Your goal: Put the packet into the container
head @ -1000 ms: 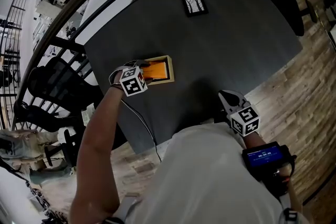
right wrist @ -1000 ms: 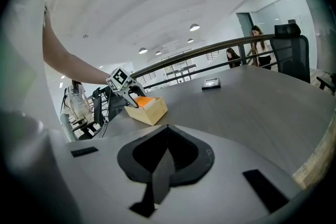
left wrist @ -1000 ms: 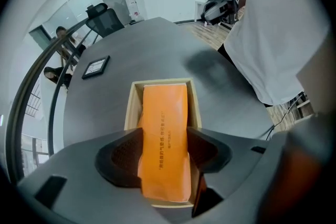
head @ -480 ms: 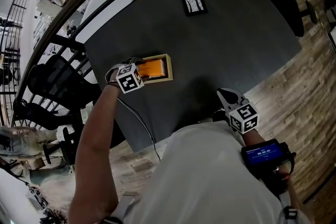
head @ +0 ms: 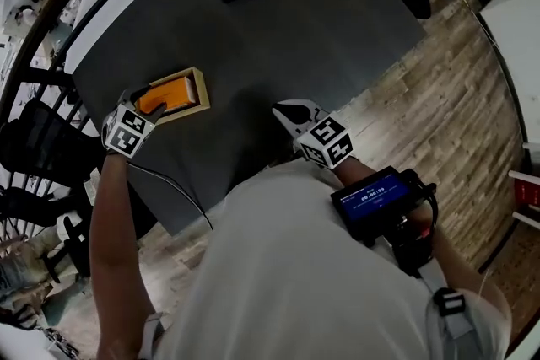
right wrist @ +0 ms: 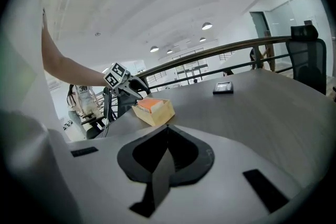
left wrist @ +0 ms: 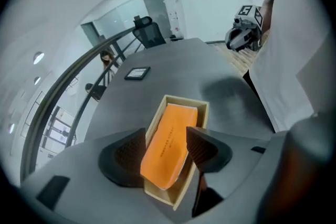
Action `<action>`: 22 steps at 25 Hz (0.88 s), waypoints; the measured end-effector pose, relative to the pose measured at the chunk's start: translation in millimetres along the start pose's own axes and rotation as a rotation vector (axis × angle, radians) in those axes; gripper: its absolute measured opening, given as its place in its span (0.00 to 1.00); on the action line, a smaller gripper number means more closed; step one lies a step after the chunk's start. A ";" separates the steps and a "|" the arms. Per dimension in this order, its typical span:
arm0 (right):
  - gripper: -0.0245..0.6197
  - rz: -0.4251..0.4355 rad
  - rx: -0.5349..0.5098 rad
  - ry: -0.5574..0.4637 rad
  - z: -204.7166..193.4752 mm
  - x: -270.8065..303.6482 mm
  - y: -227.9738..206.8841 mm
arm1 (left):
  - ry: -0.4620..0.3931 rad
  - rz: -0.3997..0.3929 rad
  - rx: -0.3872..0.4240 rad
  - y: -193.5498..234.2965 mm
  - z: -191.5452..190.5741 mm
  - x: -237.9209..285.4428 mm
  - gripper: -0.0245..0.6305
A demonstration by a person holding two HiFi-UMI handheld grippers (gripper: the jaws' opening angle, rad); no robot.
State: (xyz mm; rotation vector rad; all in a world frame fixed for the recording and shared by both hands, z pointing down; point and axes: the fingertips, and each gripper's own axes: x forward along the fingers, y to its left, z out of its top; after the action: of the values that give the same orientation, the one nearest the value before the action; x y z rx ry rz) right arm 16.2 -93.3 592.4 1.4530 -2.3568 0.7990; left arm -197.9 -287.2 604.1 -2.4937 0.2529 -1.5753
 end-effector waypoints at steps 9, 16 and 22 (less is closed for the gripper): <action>0.05 0.113 -0.103 -0.013 35.3 25.4 10.1 | -0.232 0.120 -0.201 -51.1 47.8 -27.1 0.36; 0.05 0.210 -0.193 -0.020 56.5 34.2 27.4 | -0.348 0.198 -0.378 -85.1 59.1 -50.7 0.36; 0.05 0.315 -0.264 -0.024 65.5 36.6 48.6 | -0.408 0.229 -0.541 -122.0 60.4 -54.9 0.23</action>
State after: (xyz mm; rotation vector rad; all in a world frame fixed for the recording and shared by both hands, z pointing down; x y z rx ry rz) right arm -39.5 -141.1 541.5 1.0091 -2.6284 0.5119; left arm -160.8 -152.1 560.2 -2.9627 0.9675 -0.9693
